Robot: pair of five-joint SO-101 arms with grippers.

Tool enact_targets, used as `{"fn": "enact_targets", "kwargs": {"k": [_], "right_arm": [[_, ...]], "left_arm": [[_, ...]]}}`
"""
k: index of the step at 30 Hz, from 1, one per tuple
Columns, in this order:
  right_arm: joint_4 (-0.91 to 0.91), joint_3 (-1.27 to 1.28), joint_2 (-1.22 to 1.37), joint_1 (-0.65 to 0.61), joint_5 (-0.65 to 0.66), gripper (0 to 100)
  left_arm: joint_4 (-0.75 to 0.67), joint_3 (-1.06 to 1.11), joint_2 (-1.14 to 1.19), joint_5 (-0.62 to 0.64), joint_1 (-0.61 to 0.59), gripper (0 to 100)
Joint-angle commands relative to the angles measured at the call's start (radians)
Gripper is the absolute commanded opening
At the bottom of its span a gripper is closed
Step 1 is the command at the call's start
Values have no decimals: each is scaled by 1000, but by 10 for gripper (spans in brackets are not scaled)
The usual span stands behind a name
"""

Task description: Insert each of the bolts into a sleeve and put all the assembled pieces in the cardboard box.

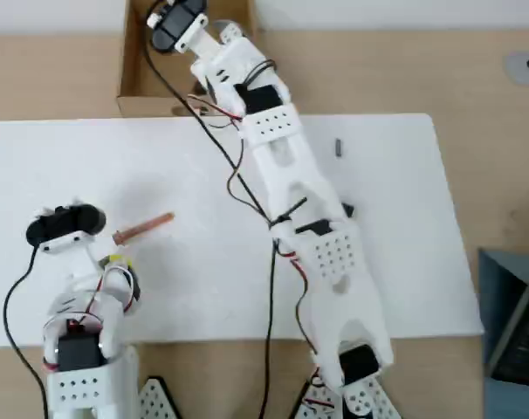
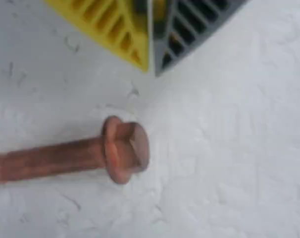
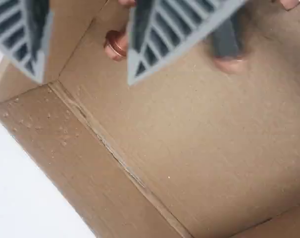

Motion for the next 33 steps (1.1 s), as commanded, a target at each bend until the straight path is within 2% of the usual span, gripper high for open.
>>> {"fn": "enact_targets", "kwargs": {"k": [1, 5, 15, 24, 30, 33], "right_arm": [[-25, -54, -10, -8, 6, 130], [48, -87, -16, -1, 2, 130], [634, -530, -45, 81, -2, 130], [921, -776, -48, 94, -2, 130], [1103, -776, -142, 94, -8, 130], [1183, -777, -205, 94, -63, 130]], "left_arm": [[-3, -8, -7, 2, -9, 4], [-3, -8, -7, 2, -9, 4], [-3, -8, -7, 2, -9, 4], [-3, -8, -7, 2, -9, 4], [-3, -8, -7, 2, -9, 4], [-3, -8, -7, 2, -9, 4]]}}
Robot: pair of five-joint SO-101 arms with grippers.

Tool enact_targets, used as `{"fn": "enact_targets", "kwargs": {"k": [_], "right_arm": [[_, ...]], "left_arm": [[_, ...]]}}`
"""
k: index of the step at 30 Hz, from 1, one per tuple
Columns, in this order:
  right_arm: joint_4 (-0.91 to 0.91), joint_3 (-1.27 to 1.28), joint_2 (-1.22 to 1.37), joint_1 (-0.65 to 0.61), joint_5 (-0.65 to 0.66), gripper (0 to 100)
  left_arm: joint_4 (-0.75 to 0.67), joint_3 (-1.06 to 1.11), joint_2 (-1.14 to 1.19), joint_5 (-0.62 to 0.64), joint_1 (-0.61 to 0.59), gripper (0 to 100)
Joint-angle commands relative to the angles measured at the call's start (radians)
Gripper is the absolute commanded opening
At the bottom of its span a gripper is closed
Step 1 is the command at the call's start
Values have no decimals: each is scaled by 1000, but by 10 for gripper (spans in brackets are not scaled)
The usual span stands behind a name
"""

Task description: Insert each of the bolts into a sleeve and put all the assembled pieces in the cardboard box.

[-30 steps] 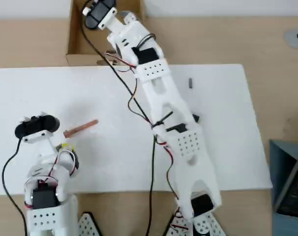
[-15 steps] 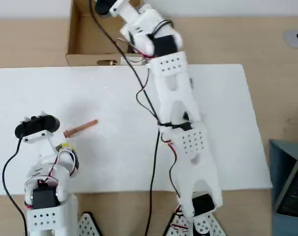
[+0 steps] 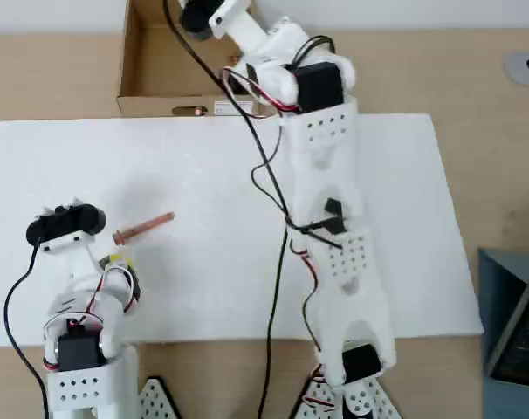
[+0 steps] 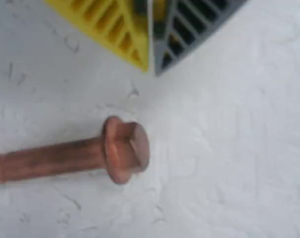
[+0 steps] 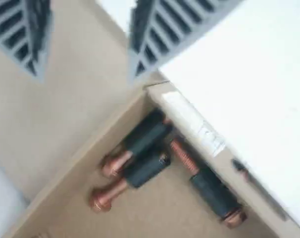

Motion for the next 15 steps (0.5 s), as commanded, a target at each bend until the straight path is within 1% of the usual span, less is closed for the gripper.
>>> {"fn": "enact_targets", "kwargs": {"k": [1, 3, 9, 15], "right_arm": [[97, -41, -150, 21, -49, 130], [158, -35, -206, 22, -58, 130], [157, -28, -343, 44, -75, 130], [157, 148, -526, 82, -75, 130]], "left_arm": [[-3, -8, -7, 2, -9, 4], [-3, -8, -7, 2, -9, 4], [-3, -8, -7, 2, -9, 4], [-3, -8, -7, 2, -9, 4]]}}
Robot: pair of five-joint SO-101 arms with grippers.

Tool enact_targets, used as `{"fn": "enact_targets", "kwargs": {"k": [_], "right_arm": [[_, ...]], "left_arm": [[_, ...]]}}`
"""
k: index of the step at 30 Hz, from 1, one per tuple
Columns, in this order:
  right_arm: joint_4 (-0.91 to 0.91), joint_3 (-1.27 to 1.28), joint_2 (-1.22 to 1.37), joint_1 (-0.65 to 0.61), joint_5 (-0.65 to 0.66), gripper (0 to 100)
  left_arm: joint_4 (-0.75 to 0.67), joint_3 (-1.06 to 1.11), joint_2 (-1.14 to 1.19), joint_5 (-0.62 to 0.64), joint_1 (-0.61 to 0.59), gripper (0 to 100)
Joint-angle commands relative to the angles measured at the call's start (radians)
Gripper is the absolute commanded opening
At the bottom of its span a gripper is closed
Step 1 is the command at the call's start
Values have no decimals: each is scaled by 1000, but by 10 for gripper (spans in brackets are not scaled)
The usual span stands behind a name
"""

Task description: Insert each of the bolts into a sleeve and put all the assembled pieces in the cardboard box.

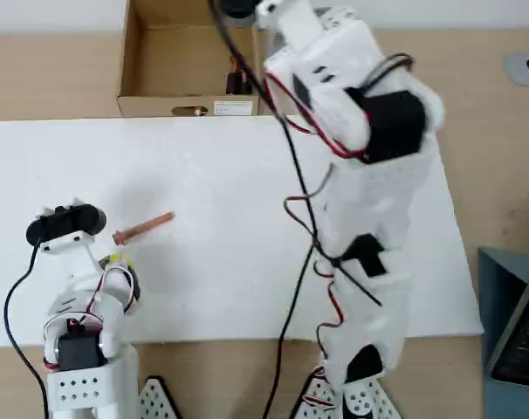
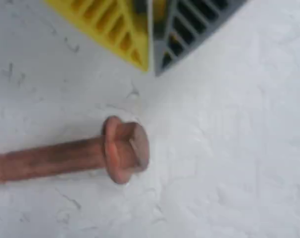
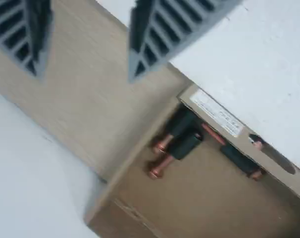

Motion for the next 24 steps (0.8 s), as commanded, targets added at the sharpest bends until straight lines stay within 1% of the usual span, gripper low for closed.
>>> {"fn": "enact_targets", "kwargs": {"k": [1, 7, 11, 15, 19, 21, 24], "right_arm": [[21, 130, -173, 42, -8, 130], [21, 572, -429, 110, -8, 130], [15, 892, -564, 182, -3, 130], [14, 1152, -650, 243, -2, 130], [14, 1349, -674, 260, 2, 130], [8, 1437, -673, 265, 46, 130], [-68, 1587, -673, 265, 201, 130]], "left_arm": [[-3, -8, -7, 2, -9, 4], [-3, -8, -7, 2, -9, 4], [-3, -8, -7, 2, -9, 4], [-3, -8, -7, 2, -9, 4], [-3, -8, -7, 2, -9, 4], [-3, -8, -7, 2, -9, 4], [-3, -8, -7, 2, -9, 4]]}}
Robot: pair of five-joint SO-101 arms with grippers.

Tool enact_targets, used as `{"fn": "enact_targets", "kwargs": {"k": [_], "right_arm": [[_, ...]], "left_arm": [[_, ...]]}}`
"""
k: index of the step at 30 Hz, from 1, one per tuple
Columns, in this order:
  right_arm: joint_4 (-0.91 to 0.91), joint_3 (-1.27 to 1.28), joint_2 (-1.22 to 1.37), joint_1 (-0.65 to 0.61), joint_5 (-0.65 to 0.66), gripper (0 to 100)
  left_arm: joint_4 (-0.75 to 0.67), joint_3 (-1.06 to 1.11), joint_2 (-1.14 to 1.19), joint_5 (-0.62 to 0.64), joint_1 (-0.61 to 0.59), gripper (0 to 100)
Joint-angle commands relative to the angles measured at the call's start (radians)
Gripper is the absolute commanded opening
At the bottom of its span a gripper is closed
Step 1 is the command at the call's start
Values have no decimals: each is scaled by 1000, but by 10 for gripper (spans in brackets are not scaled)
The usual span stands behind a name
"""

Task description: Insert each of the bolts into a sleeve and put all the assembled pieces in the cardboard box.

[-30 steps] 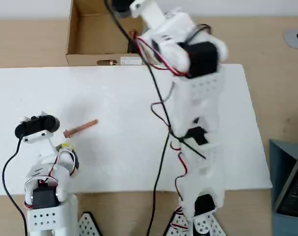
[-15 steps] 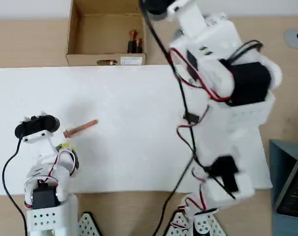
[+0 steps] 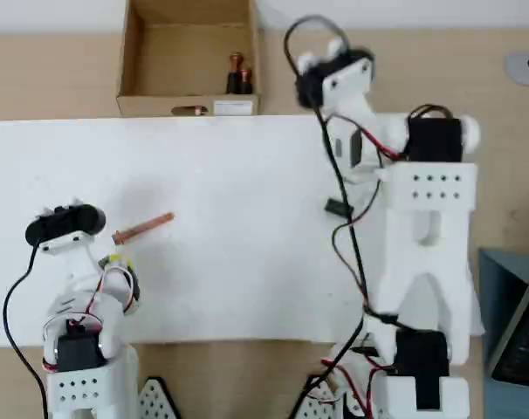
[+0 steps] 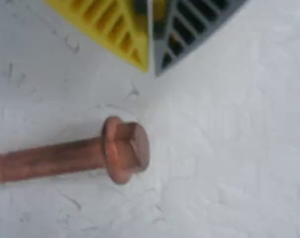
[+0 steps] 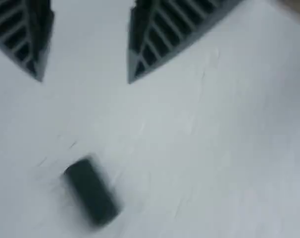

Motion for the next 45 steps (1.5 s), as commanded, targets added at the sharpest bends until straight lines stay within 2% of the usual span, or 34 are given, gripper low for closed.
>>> {"fn": "enact_targets", "kwargs": {"k": [1, 5, 12, 18, 21, 45], "right_arm": [[-75, 156, -42, 16, 189, 130], [-155, 292, -41, 54, 437, 130], [-305, 441, -41, 73, 542, 133], [-404, 507, -36, 73, 585, 140], [-430, 503, 10, 73, 591, 184], [-451, 228, 424, 68, 606, 189]], "left_arm": [[-3, -8, -7, 2, -9, 4], [-3, -8, -7, 2, -9, 4], [-3, -8, -7, 2, -9, 4], [-3, -8, -7, 2, -9, 4], [-3, -8, -7, 2, -9, 4], [-3, -8, -7, 2, -9, 4]]}}
